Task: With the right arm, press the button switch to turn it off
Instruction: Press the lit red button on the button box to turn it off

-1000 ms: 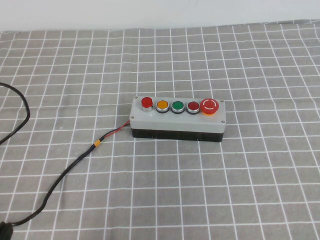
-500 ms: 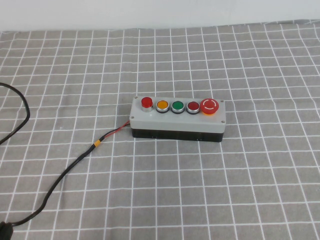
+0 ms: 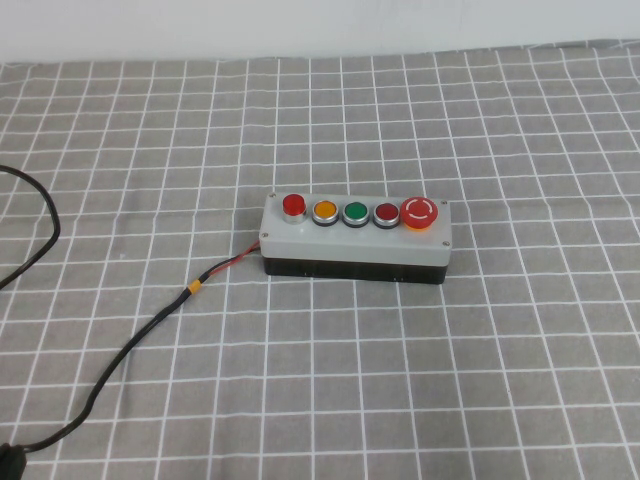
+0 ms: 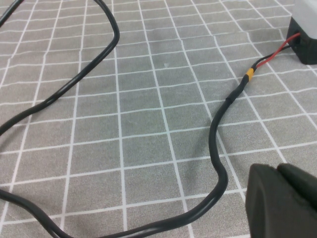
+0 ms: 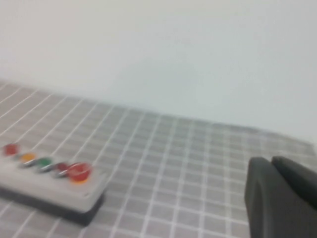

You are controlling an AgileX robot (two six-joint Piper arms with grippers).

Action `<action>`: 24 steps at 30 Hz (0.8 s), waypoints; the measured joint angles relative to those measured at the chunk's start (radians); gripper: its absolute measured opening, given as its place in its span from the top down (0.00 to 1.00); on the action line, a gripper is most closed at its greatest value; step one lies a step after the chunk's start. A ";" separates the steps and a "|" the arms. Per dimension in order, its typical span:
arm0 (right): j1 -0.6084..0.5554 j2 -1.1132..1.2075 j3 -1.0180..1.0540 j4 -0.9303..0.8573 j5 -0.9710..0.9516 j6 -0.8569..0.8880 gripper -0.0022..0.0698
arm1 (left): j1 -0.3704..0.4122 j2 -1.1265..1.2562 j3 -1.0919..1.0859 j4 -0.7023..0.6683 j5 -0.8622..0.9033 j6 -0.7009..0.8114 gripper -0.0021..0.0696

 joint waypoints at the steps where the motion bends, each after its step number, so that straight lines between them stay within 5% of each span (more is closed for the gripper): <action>1: -0.017 -0.026 0.027 0.000 -0.021 0.000 0.99 | 0.000 0.000 0.000 0.002 0.000 0.000 0.98; 11: -0.056 -0.215 0.387 0.076 -0.250 0.004 0.99 | 0.000 0.000 0.000 0.002 0.000 0.000 0.98; 24: -0.056 -0.222 0.659 0.133 -0.279 0.004 0.99 | 0.000 0.000 0.000 0.002 0.000 0.000 0.98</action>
